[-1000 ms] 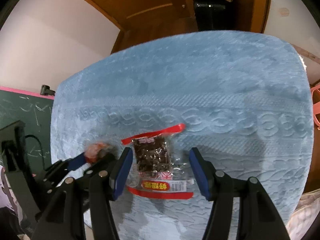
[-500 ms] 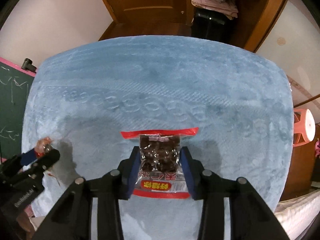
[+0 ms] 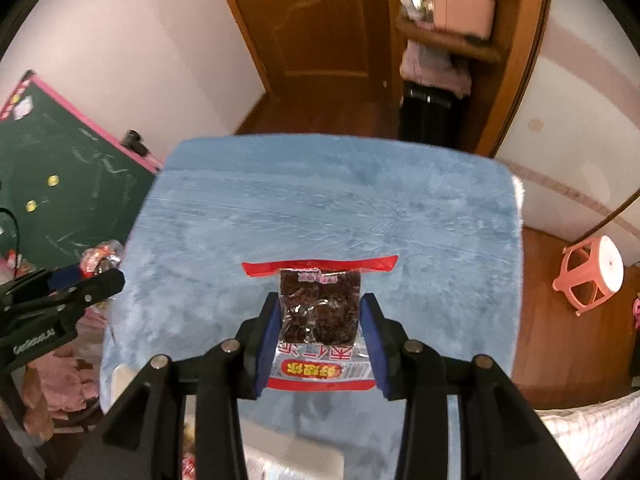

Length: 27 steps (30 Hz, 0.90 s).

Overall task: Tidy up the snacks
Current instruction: 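Carry the red snack and dried-fruit bag into the tray and release them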

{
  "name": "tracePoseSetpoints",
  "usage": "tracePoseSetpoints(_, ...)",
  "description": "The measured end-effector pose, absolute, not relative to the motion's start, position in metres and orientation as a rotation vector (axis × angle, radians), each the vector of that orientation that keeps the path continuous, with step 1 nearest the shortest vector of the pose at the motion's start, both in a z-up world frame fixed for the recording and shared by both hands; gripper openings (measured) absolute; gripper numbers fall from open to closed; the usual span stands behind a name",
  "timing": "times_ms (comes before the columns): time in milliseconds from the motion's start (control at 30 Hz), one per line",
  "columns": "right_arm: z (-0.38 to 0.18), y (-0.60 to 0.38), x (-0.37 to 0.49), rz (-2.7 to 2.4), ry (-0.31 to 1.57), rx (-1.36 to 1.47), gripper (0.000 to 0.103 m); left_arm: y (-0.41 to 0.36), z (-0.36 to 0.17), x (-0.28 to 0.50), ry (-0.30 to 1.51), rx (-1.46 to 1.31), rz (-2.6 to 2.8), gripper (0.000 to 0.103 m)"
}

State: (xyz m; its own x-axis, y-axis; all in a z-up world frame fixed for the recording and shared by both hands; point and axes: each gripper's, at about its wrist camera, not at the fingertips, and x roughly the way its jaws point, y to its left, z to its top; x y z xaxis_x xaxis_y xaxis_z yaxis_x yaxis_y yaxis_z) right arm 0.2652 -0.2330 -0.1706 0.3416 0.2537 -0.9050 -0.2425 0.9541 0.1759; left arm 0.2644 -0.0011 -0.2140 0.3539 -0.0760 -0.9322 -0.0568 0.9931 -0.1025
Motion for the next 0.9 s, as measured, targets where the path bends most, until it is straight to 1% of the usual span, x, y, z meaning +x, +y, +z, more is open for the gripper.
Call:
tracePoseSetpoints(267, -0.077, -0.227, 0.163, 0.339, 1.001, -0.053, 0.040, 0.007, -0.139, 0.163, 1.108, -0.081, -0.105, 0.050)
tracePoseSetpoints(467, -0.034, -0.221, 0.093, 0.344, 0.917, -0.059, 0.040, 0.011, -0.107, 0.103, 1.053, -0.057, -0.166, 0.050)
tracePoseSetpoints(667, -0.022, -0.215, 0.043, 0.369, 0.896, -0.008, 0.041, 0.009, -0.100, 0.054, 1.027, -0.015, -0.199, 0.051)
tracePoseSetpoints(900, -0.040, -0.197, 0.003, 0.373, 0.936, -0.021, 0.041, -0.002, -0.121, 0.023, 1.051, 0.049, -0.225, 0.051)
